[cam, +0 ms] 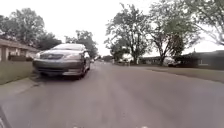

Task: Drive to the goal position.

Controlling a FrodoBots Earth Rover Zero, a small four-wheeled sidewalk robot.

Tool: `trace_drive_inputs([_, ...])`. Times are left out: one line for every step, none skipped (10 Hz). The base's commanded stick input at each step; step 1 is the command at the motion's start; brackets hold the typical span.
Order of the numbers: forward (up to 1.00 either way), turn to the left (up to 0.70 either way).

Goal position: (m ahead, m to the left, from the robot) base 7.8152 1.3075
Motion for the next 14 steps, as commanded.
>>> trace_drive_inputs([0.70,0.10])
trace_drive_inputs([0.70,0.15])
trace_drive_inputs([0.70,0.21])
trace_drive_inputs([0.70,0.27])
trace_drive_inputs([0.70,0.32])
trace_drive_inputs([0.70,0.32])
trace_drive_inputs([0.70,0.12])
trace_drive_inputs([0.70,-0.03])
trace_drive_inputs([0.70,-0.03])
trace_drive_inputs([0.70,-0.03])
trace_drive_inputs([0.70,-0.03])
trace_drive_inputs([0.70,-0.03])
trace_drive_inputs([0.70,-0.03])
trace_drive_inputs([0.70,-0.03])
